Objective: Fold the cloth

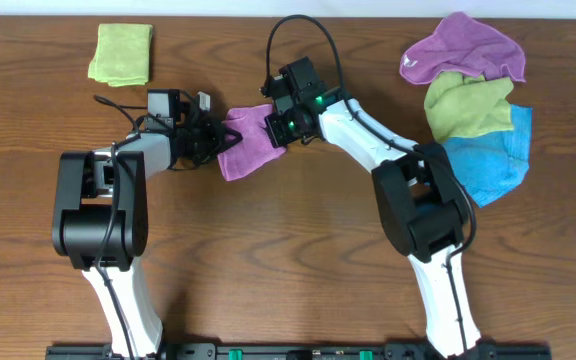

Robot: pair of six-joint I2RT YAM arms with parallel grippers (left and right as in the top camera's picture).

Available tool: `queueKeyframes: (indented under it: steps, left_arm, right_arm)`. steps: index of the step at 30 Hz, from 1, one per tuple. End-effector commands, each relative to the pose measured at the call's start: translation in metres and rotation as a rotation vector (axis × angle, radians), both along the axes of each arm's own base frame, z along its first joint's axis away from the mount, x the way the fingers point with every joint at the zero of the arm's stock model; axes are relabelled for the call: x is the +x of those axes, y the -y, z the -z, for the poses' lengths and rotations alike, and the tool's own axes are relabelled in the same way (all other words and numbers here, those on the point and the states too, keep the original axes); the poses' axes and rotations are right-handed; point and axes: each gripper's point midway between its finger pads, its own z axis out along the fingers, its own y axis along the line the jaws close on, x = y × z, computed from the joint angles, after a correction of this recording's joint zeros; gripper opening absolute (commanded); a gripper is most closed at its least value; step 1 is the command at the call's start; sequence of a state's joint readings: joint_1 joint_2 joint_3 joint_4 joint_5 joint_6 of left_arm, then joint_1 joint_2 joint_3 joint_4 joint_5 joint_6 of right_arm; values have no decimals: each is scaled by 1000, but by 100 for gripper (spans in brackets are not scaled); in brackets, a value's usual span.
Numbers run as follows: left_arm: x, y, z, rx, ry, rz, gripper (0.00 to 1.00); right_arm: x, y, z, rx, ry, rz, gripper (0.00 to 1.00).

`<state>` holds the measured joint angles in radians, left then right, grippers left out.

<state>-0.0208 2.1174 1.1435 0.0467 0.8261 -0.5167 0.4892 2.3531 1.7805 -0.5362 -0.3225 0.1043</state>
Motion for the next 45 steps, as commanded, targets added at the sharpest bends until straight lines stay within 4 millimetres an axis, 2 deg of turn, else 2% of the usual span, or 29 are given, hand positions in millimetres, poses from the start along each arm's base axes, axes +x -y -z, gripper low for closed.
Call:
queueKeyframes:
  steps: [1,4,7,11,14,16,18,21,24,29,32,35,39,45]
  left_arm:
    - [-1,-7,10,-13,-31,-13,6]
    - [17,-8,-11,-16,33,-15,6]
    - [43,-9,-46,-12,134,-15,6]
    - [90,-19,-120,27,325,-60,6]
    - [120,-43,-164,81,413,-161,5]
    - [144,-74,-199,144,488,-277,6]
    - [156,-103,-212,176,497,-394,6]
    - [163,-158,-212,185,426,-642,6]
    - [158,-214,-207,133,348,-845,6]
    - [146,-276,-198,28,245,-1114,6]
    - [143,-303,-189,-53,209,-1251,6]
    - [160,-303,-184,-110,266,-1221,6]
    - [177,-292,-164,-208,271,-1163,6]
    - [194,-279,-128,-353,236,-1112,6]
  right_arm:
    - [18,23,-9,-16,2,67,1]
    - [29,47,-17,-62,-2,103,1]
    - [38,67,-29,-84,-4,114,1]
    - [46,86,-45,-93,-12,137,1]
    - [46,90,-51,-101,-16,131,1]
    - [43,92,-54,-112,-23,115,1]
    - [40,93,-55,-121,-31,112,1]
    - [36,96,-55,-136,-44,107,1]
    - [32,101,-59,-156,-48,95,1]
    - [30,102,-69,-156,-37,95,1]
    - [28,102,-74,-156,-37,94,1]
    - [24,103,-74,-161,-51,94,1]
    - [15,106,-71,-176,-87,90,1]
    - [10,107,-70,-184,-110,87,1]
